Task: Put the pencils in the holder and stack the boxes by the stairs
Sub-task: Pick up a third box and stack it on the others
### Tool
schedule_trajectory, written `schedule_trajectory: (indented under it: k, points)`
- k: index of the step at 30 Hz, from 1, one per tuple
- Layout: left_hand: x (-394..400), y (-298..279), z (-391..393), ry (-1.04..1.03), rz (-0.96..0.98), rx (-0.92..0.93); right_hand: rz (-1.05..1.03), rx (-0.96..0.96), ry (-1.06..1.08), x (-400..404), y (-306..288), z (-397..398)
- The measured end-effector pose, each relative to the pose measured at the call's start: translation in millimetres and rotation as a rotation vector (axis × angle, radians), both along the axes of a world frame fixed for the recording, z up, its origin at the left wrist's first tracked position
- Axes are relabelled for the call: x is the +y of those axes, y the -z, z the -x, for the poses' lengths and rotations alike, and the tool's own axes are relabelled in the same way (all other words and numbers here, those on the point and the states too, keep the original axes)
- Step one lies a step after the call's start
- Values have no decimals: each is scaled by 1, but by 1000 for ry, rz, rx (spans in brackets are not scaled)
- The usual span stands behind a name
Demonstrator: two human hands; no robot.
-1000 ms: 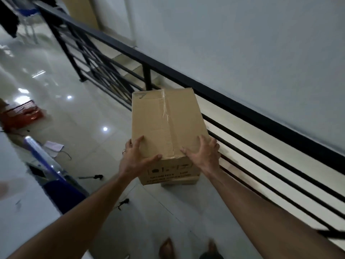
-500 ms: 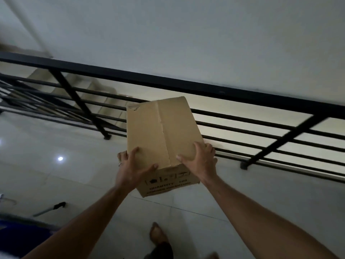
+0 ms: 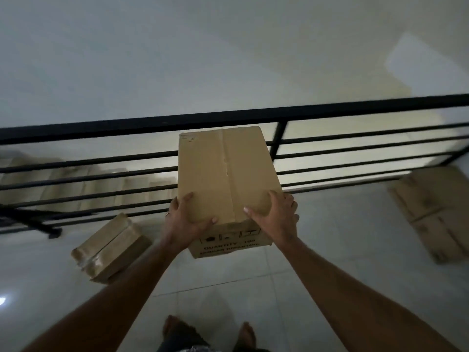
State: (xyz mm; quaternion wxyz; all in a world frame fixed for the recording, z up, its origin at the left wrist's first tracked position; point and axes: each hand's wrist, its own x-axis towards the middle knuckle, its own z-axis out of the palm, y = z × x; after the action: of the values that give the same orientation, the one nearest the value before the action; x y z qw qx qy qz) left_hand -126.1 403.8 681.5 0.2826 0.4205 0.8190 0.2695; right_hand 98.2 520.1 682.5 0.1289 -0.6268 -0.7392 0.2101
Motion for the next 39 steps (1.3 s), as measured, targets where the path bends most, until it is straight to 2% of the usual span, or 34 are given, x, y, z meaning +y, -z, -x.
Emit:
schedule_trajectory:
  k: [5,14,20,28,39]
  points:
    - [74,-6,-86,183,-21,6,-37,30,192,28,-8,-105]
    - [234,8,-219,534,-30,18,-32,0,582,88,2,-248]
    - [343,-2,-298,771,-18,7,15,-43,808,146,-7,-310]
    - [478,-20,-424,1080,-61,64,-33,71,1105,210,-8,-397]
    - [636,-4,-604,1249,-66,-37,-32,79,1224,336,8,-554]
